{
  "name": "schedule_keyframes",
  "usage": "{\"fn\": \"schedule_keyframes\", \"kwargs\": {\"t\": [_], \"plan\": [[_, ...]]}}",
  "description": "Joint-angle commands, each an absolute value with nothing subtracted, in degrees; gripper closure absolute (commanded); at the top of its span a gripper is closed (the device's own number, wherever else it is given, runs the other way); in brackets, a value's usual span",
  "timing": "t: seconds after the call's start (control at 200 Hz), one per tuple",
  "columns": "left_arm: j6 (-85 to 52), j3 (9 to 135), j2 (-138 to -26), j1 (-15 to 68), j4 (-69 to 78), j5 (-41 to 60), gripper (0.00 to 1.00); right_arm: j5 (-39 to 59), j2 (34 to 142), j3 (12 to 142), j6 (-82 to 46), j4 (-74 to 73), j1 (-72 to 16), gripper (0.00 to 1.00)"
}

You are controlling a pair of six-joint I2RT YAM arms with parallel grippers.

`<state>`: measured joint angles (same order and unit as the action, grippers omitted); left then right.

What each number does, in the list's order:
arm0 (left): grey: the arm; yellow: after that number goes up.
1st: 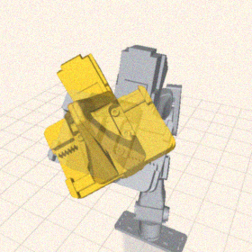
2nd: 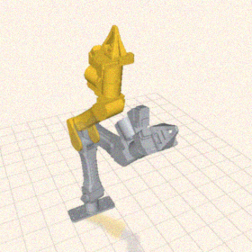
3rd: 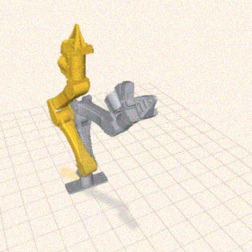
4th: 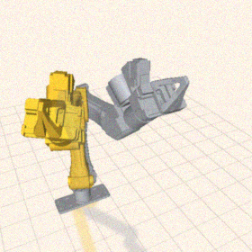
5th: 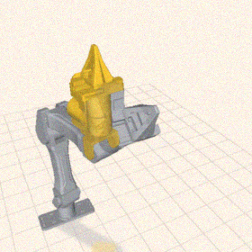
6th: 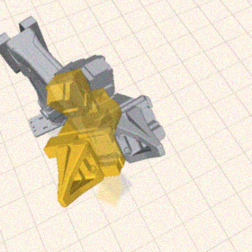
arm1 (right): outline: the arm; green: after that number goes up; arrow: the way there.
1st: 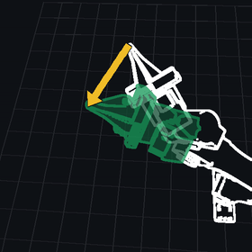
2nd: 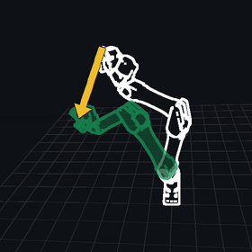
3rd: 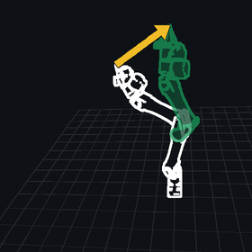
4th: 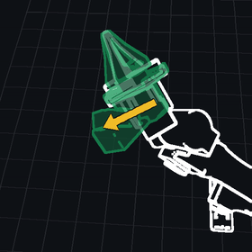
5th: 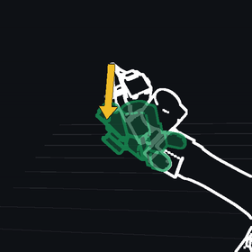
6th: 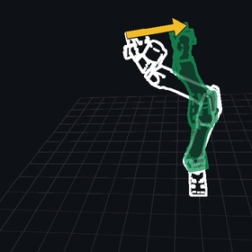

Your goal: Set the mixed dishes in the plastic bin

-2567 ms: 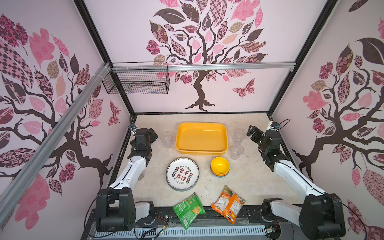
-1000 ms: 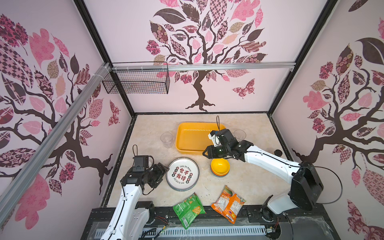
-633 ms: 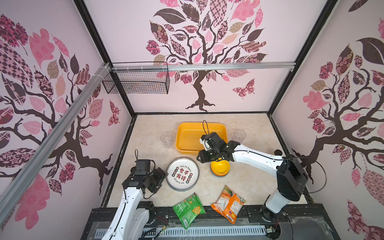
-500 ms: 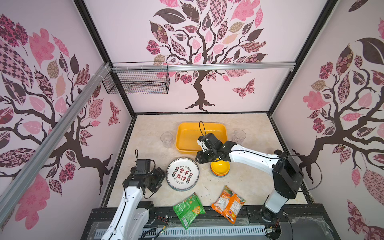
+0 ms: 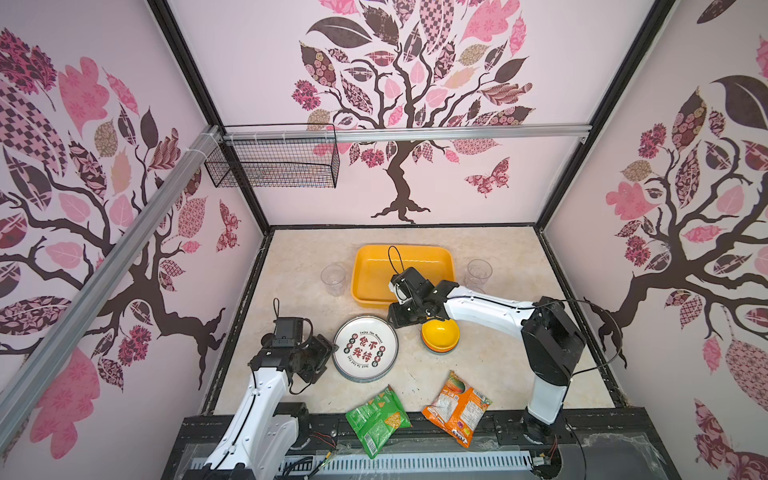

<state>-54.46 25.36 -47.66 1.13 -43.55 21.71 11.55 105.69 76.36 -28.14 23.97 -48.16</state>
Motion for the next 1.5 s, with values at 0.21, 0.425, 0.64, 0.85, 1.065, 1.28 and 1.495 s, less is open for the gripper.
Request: {"fn": "schedule_keyframes", "kwargs": {"t": [0.21, 0.425, 0.64, 0.85, 1.065, 1.28, 1.495], "plan": [[-53.8, 24.1, -48.1, 1.3, -42.3, 23.0, 0.32, 11.9, 110.2, 79.6, -27.1, 25.3, -49.2, 0.61], [-53.9, 24.0, -48.0, 1.4, -42.2, 23.0, 0.34, 12.0, 111.1, 79.6, -27.0, 25.1, -49.4, 0.61], [-53.9, 24.0, -48.1, 1.4, -42.2, 22.9, 0.34, 12.3, 111.6, 79.4, -27.0, 24.8, -49.4, 0.61], [-53.9, 24.0, -48.1, 1.5, -42.2, 22.9, 0.34, 12.7, 111.7, 79.3, -27.0, 24.5, -49.5, 0.66], [-54.0, 23.9, -47.9, 1.6, -42.2, 22.8, 0.34, 12.7, 112.1, 79.3, -26.9, 24.6, -49.6, 0.62], [-54.1, 23.9, -47.8, 1.6, -42.3, 22.8, 0.35, 13.4, 112.3, 79.1, -27.0, 24.2, -49.7, 0.66], [-54.2, 23.8, -47.7, 1.8, -42.4, 22.7, 0.36, 13.4, 112.6, 78.9, -27.1, 23.9, -49.9, 0.64]]}}
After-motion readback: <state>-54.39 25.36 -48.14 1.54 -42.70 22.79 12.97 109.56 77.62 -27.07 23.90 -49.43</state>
